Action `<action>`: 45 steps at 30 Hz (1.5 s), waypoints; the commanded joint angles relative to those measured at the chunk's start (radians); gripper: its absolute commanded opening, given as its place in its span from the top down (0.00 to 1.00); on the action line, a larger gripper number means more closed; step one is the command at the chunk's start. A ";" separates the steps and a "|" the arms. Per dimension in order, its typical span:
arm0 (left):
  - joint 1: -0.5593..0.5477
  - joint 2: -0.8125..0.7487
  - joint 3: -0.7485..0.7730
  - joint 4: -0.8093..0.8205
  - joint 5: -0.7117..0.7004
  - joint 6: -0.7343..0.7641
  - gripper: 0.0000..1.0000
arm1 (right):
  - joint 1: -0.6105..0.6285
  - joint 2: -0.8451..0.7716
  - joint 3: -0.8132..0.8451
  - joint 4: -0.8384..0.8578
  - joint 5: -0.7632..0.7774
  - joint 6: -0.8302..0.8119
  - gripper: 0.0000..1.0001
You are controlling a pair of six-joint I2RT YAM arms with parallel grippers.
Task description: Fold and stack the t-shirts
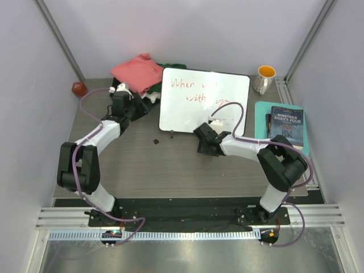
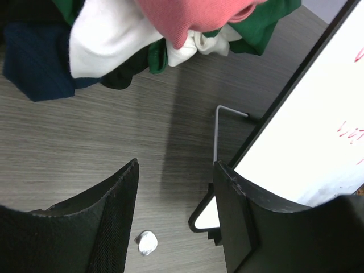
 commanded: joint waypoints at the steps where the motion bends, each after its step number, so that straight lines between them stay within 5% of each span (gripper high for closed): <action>1: 0.002 -0.100 0.002 -0.042 -0.047 -0.009 0.44 | 0.096 -0.057 0.008 -0.201 0.077 0.043 0.47; 8: -0.007 -0.246 -0.032 -0.117 -0.106 0.016 0.43 | 0.151 -0.322 -0.048 -0.267 0.301 0.093 0.42; 13: -0.024 -0.292 -0.055 -0.132 -0.083 0.010 0.42 | 0.116 -0.375 0.014 -0.244 0.428 -0.049 0.37; 28: -0.031 -0.346 -0.097 -0.163 -0.045 0.031 0.41 | -0.389 -0.156 0.216 0.014 0.071 -0.436 0.34; 42: -0.045 -0.298 -0.081 -0.154 -0.022 0.039 0.41 | -0.622 -0.093 0.199 0.207 -0.161 -0.465 0.28; 45: -0.047 -0.290 -0.080 -0.154 -0.019 0.039 0.41 | -0.671 -0.064 0.166 0.294 -0.326 -0.451 0.28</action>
